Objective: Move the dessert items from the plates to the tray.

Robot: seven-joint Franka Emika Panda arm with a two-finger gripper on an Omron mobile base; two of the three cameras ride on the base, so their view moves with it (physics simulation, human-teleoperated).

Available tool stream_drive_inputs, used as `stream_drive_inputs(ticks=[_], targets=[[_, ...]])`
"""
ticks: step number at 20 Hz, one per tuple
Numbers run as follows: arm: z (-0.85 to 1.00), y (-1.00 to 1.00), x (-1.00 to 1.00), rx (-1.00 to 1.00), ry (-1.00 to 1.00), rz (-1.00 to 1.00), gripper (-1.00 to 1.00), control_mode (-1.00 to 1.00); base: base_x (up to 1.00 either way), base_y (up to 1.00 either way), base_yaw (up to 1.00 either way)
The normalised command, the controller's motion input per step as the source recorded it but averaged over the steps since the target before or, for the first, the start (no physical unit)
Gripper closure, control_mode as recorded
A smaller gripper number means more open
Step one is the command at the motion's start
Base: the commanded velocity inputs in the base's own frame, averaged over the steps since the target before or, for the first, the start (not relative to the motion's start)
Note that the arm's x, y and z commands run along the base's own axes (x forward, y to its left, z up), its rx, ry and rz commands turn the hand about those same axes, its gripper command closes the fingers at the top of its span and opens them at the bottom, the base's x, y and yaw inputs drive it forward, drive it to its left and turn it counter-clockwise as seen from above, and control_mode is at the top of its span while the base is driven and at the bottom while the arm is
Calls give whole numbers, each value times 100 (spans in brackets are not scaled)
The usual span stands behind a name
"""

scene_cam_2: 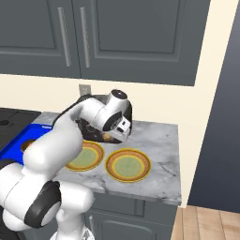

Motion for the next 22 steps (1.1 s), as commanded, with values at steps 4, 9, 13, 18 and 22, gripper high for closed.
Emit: stream_drive_inputs(ticks=[4,9,13,18,22], targets=[[50,100,0,5,-1,0,100,-100,0,0,0],[4,100,0,0,0,0,100,-100,0,0,0],[-12,100,3,0,0,0,100,-100,0,0,0],[-20,100,34,0,0,-3,100,-100,0,0,0],[-18,100,45,0,0,-5,100,-100,0,0,0]])
